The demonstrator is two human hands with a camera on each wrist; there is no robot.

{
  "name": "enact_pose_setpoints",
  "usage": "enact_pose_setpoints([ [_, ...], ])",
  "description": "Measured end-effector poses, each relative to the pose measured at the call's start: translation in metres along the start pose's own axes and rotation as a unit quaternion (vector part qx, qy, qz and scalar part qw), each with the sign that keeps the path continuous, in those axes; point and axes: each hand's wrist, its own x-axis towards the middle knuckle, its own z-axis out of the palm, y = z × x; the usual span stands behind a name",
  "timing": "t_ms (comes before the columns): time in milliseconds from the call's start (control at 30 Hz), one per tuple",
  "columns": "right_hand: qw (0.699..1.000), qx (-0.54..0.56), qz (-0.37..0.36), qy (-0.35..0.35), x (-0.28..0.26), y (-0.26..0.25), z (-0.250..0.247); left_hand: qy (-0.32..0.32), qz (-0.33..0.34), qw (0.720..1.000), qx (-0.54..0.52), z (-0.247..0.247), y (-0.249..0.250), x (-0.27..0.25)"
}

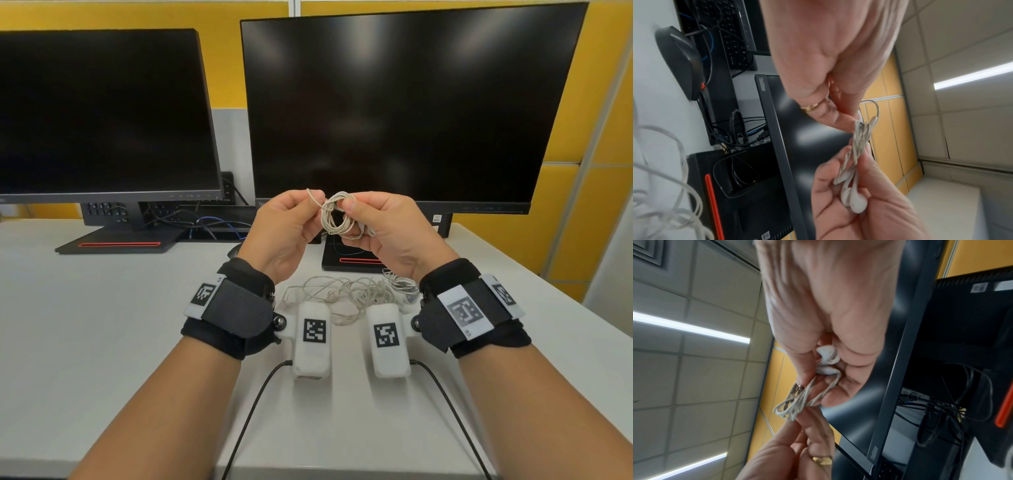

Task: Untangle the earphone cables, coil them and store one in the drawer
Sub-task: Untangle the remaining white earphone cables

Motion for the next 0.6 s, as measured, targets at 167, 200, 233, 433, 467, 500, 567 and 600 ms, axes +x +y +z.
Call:
enact_pose_setpoints([
  [167, 0.999, 0.008, -0.02, 0.024, 0.001, 0.001, 0.0, -0.044, -0.067, 0.996, 0.041, 0.005, -0.002, -0.004],
  [200, 0.999, 0.009, -0.026, 0.034, 0.001, 0.0, 0.0, -0.051, -0.071, 0.995, 0.057, 0.005, -0.002, -0.005],
  [233, 0.998, 0.009, -0.03, 0.046, 0.001, 0.0, -0.001, -0.06, -0.072, 0.993, 0.069, 0.005, -0.001, -0.005],
  [433, 0.991, -0.032, -0.064, 0.11, 0.003, 0.003, 0.003, -0.098, -0.094, 0.987, 0.086, 0.005, 0.005, -0.01],
  [467, 0.99, -0.045, -0.071, 0.117, 0.003, 0.003, 0.004, -0.1, -0.1, 0.986, 0.086, 0.005, 0.005, -0.01],
  [500, 0.988, -0.059, -0.079, 0.12, 0.003, 0.004, 0.005, -0.103, -0.103, 0.985, 0.09, 0.005, 0.004, -0.01],
  [567, 0.984, -0.087, -0.095, 0.122, 0.003, 0.006, 0.006, -0.12, -0.104, 0.982, 0.106, 0.005, 0.003, -0.011],
  [600, 0.982, -0.1, -0.101, 0.122, 0.003, 0.007, 0.006, -0.129, -0.105, 0.98, 0.112, 0.006, 0.002, -0.011],
])
